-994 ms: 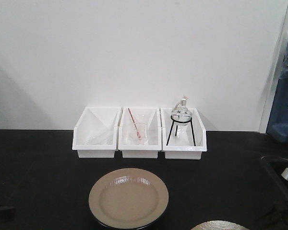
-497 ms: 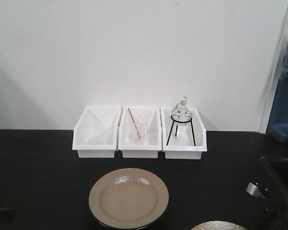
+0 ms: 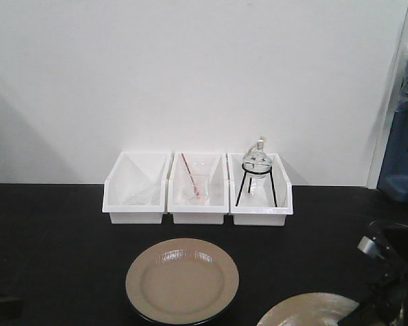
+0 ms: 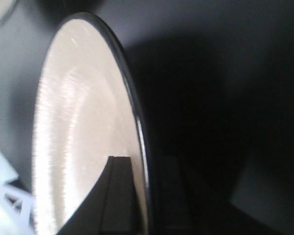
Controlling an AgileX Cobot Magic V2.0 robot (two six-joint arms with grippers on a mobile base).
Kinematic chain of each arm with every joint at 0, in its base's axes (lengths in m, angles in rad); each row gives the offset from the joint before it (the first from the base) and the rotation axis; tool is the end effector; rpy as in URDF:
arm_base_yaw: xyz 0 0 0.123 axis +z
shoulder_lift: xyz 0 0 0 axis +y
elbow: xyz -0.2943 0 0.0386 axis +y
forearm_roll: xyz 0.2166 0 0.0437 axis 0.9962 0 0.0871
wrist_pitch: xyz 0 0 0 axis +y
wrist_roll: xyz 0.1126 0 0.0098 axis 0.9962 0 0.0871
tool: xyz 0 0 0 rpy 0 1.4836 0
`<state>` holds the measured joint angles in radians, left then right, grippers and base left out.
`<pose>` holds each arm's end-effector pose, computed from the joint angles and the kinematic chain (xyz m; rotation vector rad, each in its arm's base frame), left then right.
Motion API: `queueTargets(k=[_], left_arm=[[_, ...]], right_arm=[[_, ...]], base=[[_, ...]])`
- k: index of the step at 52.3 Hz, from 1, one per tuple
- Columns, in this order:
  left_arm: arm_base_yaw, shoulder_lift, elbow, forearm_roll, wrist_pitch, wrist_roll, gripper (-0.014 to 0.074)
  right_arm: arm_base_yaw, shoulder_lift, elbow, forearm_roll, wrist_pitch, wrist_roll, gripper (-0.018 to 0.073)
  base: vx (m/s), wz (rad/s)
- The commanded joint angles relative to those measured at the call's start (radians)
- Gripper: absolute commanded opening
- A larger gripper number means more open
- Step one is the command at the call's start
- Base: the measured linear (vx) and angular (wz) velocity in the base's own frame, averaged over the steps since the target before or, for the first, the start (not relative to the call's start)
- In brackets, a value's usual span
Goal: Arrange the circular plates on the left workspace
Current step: 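Grasp the other beige plate's rim with the right gripper and lift it, then lower the held plate onto the first plate and open the right gripper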
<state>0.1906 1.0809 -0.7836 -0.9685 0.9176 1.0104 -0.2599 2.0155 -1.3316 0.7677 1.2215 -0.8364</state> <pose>0.1829 -0.0401 0.3151 0.4187 2.2002 -0.6047 0.3533 -0.0176 0.1842 -0.2938 2.7902 1.0318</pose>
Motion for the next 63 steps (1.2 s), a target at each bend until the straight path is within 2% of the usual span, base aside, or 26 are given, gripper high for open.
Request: queueTargets(k=[1,5,15,21,26,31,42,48,63], left_arm=[[-0.002,-0.02,-0.025,-0.062,-0.006,0.001,0.0],[-0.002,-0.02,-0.025,-0.062,-0.006,0.001,0.0],[-0.002,-0.02,-0.025,-0.063,-0.008,0.001,0.0],[-0.002,-0.02,-0.025,-0.063,-0.014,0.001,0.0],[-0.002,-0.02,-0.025,-0.063,-0.02,0.001,0.0],[-0.002,-0.02,-0.025,-0.063,-0.028,0.001,0.0],[-0.002,-0.02,-0.025,-0.061,-0.029,0.001,0.0],[-0.002,-0.02,-0.025,-0.062,-0.027,0.001,0.0],[-0.002,-0.02,-0.025,-0.062,-0.028,0.0,0.0]], right_arm=[[-0.009,-0.087,-0.074,0.072,0.061,0.046,-0.0008],[-0.009,-0.099,-0.123,0.127,0.061,0.083,-0.0008],[-0.002,-0.108,-0.204,0.388,0.061,0.144,-0.0007],[0.04,-0.106,-0.215,0.52,0.041,0.162,-0.0005],[0.106,-0.106,-0.215,0.596,-0.034,0.162,-0.0005],[0.193,-0.103,-0.215,0.627,-0.155,0.162,-0.0005],[0.345,-0.052,-0.215,0.633,-0.381,0.171,-0.0005],[0.395,-0.009,-0.215,0.674,-0.476,0.171,-0.0005],[0.451,0.11,-0.215,0.856,-0.55,0.088,-0.0005]], base=[[0.0,0.0],[0.0,0.0],[0.0,0.0],[0.0,0.0],[0.0,0.0],[0.0,0.0],[0.0,0.0],[0.0,0.0],[0.0,0.0]])
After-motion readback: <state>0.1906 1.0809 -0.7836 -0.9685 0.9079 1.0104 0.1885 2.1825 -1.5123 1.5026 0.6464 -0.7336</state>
